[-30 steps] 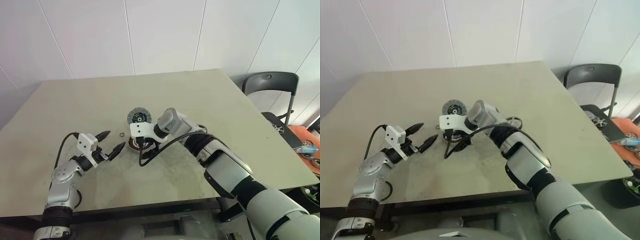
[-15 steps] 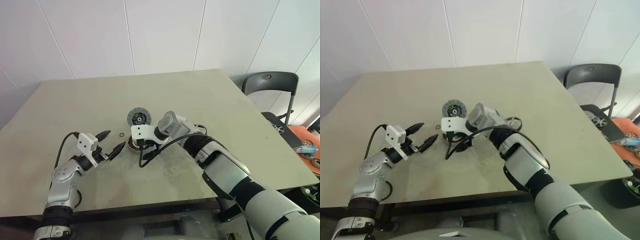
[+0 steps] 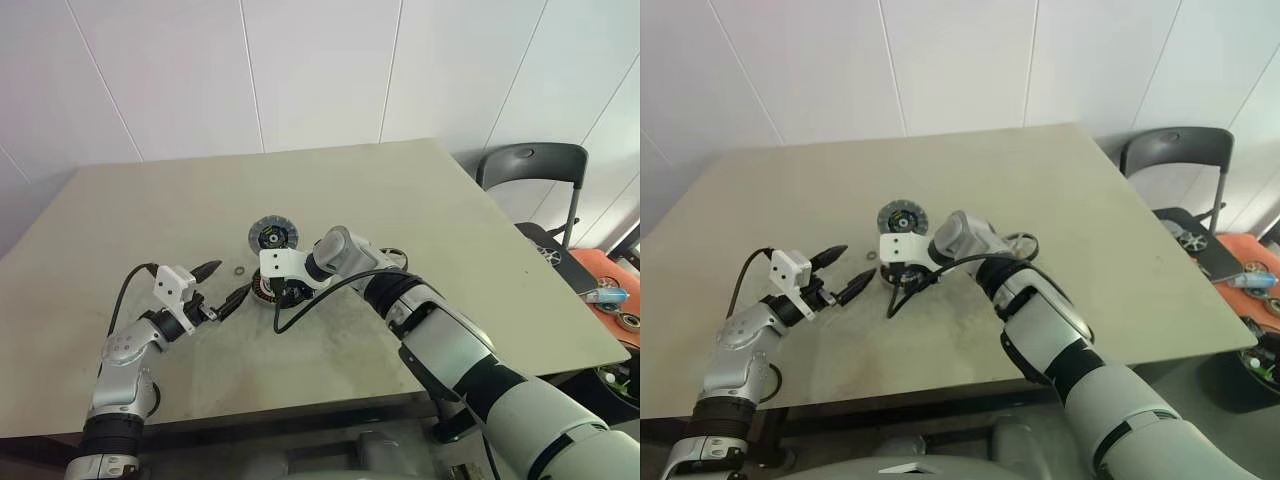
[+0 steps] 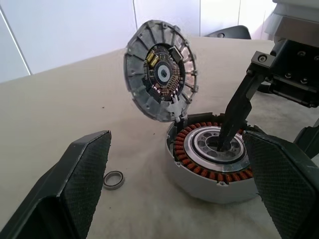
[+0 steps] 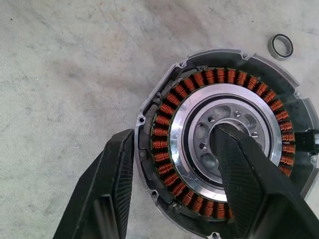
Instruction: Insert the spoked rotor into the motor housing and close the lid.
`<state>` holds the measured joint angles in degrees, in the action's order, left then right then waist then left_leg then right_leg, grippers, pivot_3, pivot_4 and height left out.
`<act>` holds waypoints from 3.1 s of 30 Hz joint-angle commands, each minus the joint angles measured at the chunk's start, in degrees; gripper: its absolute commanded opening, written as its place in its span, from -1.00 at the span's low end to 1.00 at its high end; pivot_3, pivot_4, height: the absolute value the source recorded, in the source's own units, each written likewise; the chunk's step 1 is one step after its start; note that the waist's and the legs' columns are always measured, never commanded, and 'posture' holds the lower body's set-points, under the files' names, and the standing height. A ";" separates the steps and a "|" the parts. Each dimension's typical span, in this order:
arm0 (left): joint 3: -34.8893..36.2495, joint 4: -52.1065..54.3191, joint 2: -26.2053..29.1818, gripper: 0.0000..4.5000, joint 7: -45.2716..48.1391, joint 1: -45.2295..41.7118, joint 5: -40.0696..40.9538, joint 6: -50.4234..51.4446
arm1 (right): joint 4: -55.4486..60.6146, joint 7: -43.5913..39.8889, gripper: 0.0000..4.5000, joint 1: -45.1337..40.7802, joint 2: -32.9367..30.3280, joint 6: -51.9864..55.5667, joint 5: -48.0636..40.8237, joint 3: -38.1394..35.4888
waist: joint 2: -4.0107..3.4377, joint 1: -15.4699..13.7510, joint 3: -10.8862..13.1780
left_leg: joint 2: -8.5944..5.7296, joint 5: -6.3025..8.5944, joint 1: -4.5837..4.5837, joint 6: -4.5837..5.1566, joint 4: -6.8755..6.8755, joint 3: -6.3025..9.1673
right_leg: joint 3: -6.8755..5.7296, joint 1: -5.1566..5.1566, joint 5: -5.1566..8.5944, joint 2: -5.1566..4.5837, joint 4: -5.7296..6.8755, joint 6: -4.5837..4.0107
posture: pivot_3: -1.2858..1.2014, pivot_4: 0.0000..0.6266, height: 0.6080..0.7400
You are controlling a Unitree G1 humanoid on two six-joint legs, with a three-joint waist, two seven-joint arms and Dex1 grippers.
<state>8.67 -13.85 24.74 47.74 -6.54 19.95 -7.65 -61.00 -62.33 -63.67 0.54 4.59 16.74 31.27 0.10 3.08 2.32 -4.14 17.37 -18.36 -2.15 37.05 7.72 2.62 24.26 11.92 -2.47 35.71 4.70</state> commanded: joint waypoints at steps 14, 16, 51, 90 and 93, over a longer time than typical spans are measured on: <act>0.77 4.23 1.17 1.00 -0.54 -0.07 0.39 1.76 | 26.81 -21.27 -0.05 7.67 -11.15 7.84 -2.79 0.83 | -0.01 -0.73 0.01 | -0.06 0.03 -0.40 0.03 -0.06 0.03 | -0.05 0.20 -0.10 -0.09 -0.37 -0.14 | 0.03 -1.00 1.00; 0.74 3.98 1.08 1.00 -0.51 -0.14 0.39 1.64 | 28.44 -21.18 -0.05 9.56 -12.50 8.70 -1.81 1.89 | -0.01 -0.80 0.01 | -0.07 0.04 -0.46 0.03 -0.06 0.04 | -0.07 0.22 -0.10 -0.12 -0.42 -0.14 | 0.03 -1.00 1.00; -0.44 -7.04 0.32 1.00 -12.42 -8.93 -8.31 1.85 | 42.25 -8.46 0.98 11.62 -11.07 31.32 -34.91 -26.54 | 0.01 -2.04 0.01 | -0.05 0.06 -0.31 0.06 -0.07 -0.01 | -0.09 0.08 -0.12 -0.12 -0.50 -0.15 | 0.03 -1.00 1.00; -2.35 -19.32 -7.91 1.00 -21.96 -19.31 -10.35 10.67 | 42.71 -3.66 0.98 14.42 -12.78 29.32 -36.21 -21.70 | 0.05 -2.33 -0.02 | -0.06 0.05 -0.45 0.06 0.01 0.02 | -0.11 0.15 -0.13 -0.10 -0.46 -0.14 | 0.03 -1.00 1.00; -2.43 -21.06 -7.71 1.00 -22.65 -20.29 -10.88 11.21 | 43.10 -3.27 0.98 14.70 -13.04 29.42 -36.24 -21.76 | 0.05 -2.35 -0.02 | -0.08 0.05 -0.47 0.06 0.04 0.01 | -0.11 0.15 -0.13 -0.12 -0.48 -0.14 | 0.03 -1.00 1.00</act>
<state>6.22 -35.04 16.41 25.64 -25.32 9.85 3.52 -20.03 -65.85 -48.19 -12.33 34.57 -18.78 9.98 0.15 0.73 2.30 -4.23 17.42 -18.83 -2.09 37.09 7.72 2.52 24.41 11.80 -2.61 35.23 4.56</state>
